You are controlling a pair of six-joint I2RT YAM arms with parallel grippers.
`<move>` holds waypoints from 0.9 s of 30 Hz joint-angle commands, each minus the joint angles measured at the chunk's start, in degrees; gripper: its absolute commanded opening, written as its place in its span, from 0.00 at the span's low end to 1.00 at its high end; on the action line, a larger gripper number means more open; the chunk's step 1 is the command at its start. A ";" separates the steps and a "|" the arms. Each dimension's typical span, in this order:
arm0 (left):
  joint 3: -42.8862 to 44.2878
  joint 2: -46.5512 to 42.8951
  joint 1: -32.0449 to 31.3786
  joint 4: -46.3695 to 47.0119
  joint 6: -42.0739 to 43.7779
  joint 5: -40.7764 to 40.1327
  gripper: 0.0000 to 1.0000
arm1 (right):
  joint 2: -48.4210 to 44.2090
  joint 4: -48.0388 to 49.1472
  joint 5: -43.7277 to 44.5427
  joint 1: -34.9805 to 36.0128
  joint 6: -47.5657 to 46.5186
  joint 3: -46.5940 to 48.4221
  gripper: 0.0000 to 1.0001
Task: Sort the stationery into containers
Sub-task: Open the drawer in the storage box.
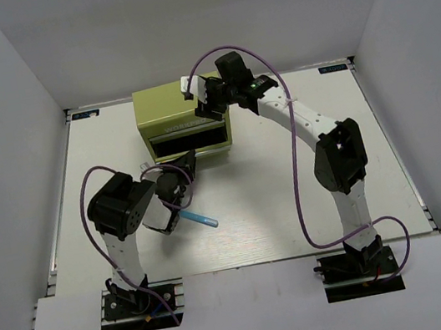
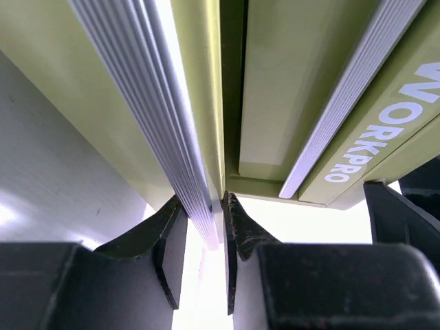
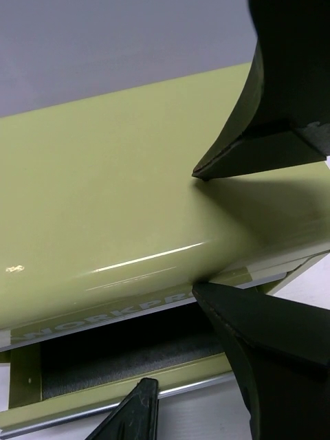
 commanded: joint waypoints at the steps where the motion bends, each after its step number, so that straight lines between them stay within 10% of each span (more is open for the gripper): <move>1: -0.98 -1.96 0.60 -6.12 2.95 2.94 0.27 | 1.83 0.18 2.88 -0.41 0.54 1.42 0.69; 7: 0.33 -5.12 1.13 -11.29 3.65 4.43 0.70 | -0.62 0.79 1.65 -0.41 0.37 -1.03 0.75; 16: -0.01 -15.03 1.13 -16.83 10.24 9.96 0.77 | -5.99 2.02 1.65 -0.67 0.80 -5.07 0.76; 27: 2.69 -39.11 1.04 -68.64 27.18 17.98 0.94 | -23.19 0.36 -6.51 -1.64 0.80 -23.51 0.76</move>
